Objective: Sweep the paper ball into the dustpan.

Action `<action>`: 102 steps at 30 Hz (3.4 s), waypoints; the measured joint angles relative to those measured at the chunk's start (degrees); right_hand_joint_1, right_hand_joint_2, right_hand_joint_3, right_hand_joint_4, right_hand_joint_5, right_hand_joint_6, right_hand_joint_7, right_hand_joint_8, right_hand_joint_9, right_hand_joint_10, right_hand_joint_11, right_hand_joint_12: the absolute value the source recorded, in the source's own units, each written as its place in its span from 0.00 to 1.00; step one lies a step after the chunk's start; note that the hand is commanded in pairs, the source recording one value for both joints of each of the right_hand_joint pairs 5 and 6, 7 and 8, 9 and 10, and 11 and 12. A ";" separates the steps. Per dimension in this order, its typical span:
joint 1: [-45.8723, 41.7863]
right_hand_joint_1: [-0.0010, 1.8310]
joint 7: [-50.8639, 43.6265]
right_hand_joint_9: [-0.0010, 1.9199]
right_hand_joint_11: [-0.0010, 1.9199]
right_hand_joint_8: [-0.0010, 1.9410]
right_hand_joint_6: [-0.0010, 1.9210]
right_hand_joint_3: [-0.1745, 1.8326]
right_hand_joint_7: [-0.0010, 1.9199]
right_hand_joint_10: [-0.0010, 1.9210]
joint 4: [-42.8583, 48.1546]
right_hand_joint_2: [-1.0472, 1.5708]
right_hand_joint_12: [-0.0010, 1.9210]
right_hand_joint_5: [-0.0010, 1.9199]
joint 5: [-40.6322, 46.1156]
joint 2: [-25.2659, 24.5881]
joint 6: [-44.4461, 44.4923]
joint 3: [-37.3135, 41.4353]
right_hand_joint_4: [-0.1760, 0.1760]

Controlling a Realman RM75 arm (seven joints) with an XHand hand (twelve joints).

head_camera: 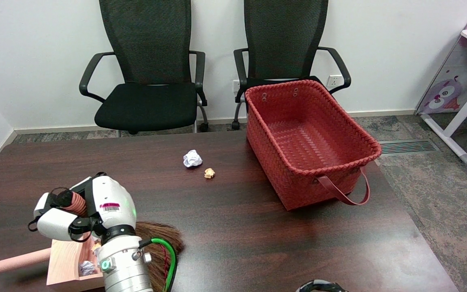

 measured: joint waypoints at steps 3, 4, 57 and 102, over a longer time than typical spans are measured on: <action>0.34 0.50 1.14 1.00 1.00 0.99 1.00 1.00 1.00 1.00 1.25 0.89 1.00 1.00 0.20 -0.02 0.06 -0.03 0.49; 0.50 0.50 1.59 1.00 1.00 0.99 1.00 1.00 1.00 1.00 1.66 0.88 1.00 1.00 0.26 -0.04 0.09 -0.05 0.49; 13.24 0.48 50.96 1.00 1.00 0.99 1.00 0.85 1.00 1.00 0.82 0.94 1.00 1.00 -22.08 12.32 -2.18 1.83 0.47; -1.28 0.51 8.69 1.00 1.00 0.99 1.00 1.00 1.00 1.00 -15.65 0.87 1.00 1.00 -18.37 17.47 -29.26 12.66 0.45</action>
